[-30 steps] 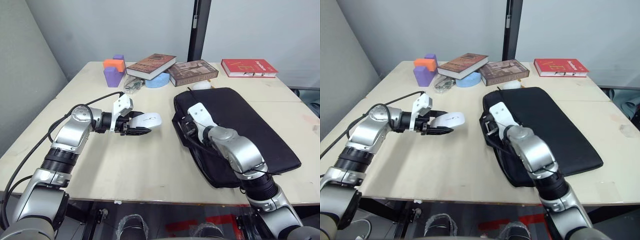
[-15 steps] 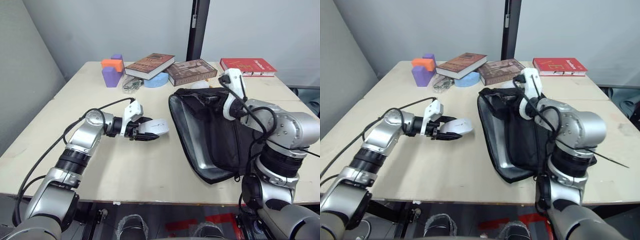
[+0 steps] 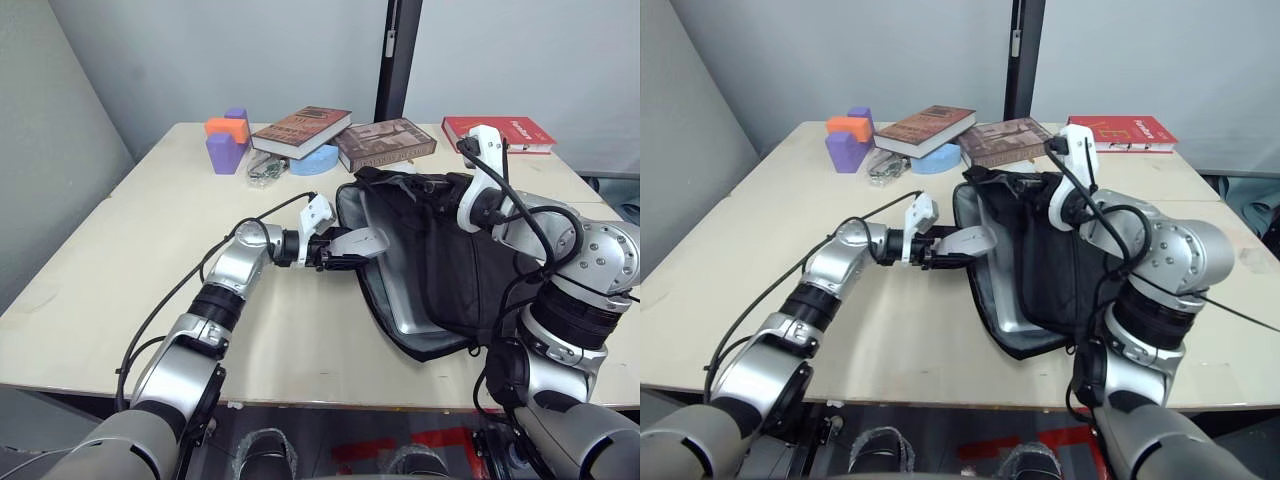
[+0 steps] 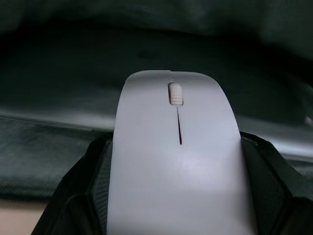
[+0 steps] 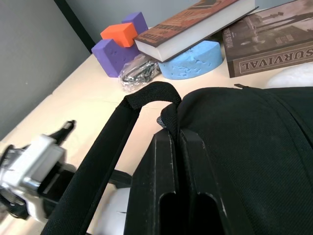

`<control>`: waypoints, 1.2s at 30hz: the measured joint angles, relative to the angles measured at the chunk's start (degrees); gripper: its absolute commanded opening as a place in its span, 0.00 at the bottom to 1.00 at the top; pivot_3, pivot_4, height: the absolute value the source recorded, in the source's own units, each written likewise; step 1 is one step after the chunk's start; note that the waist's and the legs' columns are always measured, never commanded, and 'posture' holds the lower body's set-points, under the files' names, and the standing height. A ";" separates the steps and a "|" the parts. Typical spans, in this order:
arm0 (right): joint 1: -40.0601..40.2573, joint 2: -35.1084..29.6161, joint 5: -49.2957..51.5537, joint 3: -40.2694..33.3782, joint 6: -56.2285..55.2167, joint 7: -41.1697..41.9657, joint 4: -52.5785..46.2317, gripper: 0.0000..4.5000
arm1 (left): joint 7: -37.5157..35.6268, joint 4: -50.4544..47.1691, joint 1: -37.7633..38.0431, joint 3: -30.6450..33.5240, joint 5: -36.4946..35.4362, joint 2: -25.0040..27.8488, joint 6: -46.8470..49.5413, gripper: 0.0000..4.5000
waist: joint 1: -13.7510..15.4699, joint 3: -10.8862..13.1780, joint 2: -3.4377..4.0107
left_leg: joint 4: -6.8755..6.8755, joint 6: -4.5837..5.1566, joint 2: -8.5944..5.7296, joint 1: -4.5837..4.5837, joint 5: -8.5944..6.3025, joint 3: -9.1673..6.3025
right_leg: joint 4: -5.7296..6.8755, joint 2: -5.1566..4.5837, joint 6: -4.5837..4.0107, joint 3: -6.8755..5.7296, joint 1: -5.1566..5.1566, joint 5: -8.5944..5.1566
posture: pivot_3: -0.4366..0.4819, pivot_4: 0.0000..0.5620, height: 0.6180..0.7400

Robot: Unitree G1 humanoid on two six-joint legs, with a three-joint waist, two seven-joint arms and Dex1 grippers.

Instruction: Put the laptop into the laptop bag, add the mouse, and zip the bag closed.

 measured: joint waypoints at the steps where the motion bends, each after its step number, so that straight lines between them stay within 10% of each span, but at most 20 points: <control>1: 0.00 0.22 0.48 0.02 0.00 -0.51 0.00 0.01 | 0.43 1.35 -0.60 -0.01 0.37 -0.93 -0.75 0.63 | 0.02 0.00 0.00 | 0.00 0.00 0.00 0.00 0.00 0.00 | -0.01 0.00 0.00 0.01 0.00 0.00 | 0.48 0.27 0.87; 25: 0.05 0.70 10.21 -0.46 0.00 -10.78 0.02 0.01 | 9.38 26.74 -9.81 6.53 0.94 -18.43 -11.20 0.63 | 1.25 0.00 0.00 | 0.00 0.02 -0.02 0.00 -0.01 0.00 | -0.02 -0.03 0.02 0.01 0.02 0.01 | 0.48 0.27 0.87; 29: 0.05 0.55 11.17 -0.58 0.00 -11.69 0.04 0.00 | 9.37 27.21 -9.81 7.56 0.83 -18.34 -9.89 1.00 | 1.35 0.00 0.00 | 0.00 0.02 -0.02 -0.01 -0.01 0.00 | -0.04 -0.03 0.02 0.01 0.01 0.01 | 0.48 0.27 0.87; 36: 0.06 0.13 12.69 -0.87 0.00 -12.55 0.27 0.00 | 6.69 25.31 -9.27 9.01 0.47 -16.50 -7.17 1.00 | 1.41 0.00 0.00 | -0.01 0.02 -0.02 -0.01 -0.01 0.00 | -0.05 -0.03 0.02 0.01 0.01 0.01 | 0.48 0.27 0.87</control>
